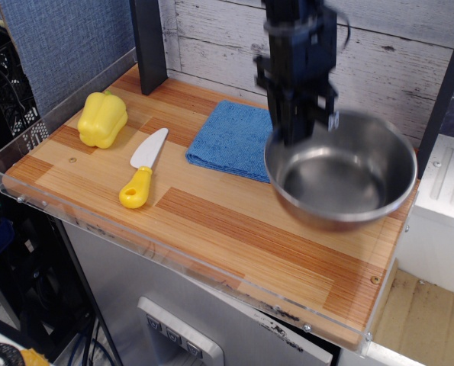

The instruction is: Place the steel pan onto the blue piece of cloth.

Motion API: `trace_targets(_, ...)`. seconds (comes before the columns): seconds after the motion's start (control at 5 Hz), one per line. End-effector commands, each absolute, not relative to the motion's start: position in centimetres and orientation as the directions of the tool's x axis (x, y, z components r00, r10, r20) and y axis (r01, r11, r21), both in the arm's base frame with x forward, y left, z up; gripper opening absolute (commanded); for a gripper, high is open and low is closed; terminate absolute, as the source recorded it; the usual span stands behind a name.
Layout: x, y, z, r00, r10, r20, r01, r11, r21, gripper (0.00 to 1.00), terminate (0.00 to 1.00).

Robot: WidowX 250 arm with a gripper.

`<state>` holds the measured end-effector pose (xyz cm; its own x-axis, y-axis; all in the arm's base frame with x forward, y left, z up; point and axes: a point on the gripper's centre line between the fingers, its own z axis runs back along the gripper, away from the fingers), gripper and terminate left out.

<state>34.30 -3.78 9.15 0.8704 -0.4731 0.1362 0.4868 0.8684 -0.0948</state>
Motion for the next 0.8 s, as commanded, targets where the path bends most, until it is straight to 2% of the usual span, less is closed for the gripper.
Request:
trace_targets(0.0, 35.8, 4.1, 13.3, 0.941, -0.291, 0.172, 0.302, 0.953, -0.038, 0.00, 0.00)
trace_targets(0.2, 36.2, 7.0, 12.9, 0.959, -0.240, 0.150, 0.246, 0.969, -0.021, 0.00, 0.00)
trace_targets(0.4, 36.3, 9.5, 12.2, 0.970, -0.203, 0.133, 0.201, 0.979, 0.032, 0.00, 0.00)
trace_targets(0.6, 36.7, 10.3, 10.9, 0.976, -0.181, 0.120, 0.181, 0.983, 0.017, 0.00, 0.00)
